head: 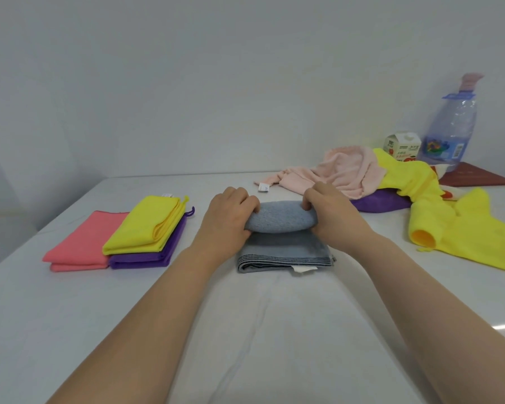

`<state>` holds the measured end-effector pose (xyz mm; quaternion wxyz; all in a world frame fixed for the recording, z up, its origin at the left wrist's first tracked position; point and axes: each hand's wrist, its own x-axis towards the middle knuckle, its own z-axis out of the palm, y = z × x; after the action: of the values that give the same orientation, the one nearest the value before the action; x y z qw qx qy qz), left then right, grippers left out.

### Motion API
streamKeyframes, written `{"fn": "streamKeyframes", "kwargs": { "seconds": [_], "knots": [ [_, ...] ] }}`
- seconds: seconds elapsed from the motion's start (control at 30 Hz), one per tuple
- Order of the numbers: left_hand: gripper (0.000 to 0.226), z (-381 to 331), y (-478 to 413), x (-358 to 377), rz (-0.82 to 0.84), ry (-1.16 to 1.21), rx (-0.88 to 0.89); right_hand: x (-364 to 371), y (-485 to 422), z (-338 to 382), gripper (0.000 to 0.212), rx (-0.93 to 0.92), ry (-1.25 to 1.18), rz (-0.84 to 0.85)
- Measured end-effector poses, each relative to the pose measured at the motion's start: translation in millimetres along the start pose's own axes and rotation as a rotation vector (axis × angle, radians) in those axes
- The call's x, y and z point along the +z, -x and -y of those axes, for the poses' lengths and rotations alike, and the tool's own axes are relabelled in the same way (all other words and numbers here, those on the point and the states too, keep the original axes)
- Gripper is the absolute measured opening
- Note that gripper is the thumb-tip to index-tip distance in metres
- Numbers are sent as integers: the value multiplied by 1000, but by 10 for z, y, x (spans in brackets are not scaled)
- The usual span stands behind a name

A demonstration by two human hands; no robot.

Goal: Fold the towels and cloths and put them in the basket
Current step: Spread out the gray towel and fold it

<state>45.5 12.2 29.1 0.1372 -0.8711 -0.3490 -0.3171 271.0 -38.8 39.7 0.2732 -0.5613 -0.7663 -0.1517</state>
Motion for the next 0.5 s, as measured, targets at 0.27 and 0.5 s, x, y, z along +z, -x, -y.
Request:
{"fn": "streamKeyframes", "kwargs": {
  "seconds": [0.27, 0.5],
  "knots": [
    [39, -18, -62, -247, 408, 259, -91, -260, -19, 92, 36, 100, -79, 416],
    [36, -98, -123, -234, 130, 99, 45, -305, -88, 111, 27, 6, 87, 168]
  ]
}}
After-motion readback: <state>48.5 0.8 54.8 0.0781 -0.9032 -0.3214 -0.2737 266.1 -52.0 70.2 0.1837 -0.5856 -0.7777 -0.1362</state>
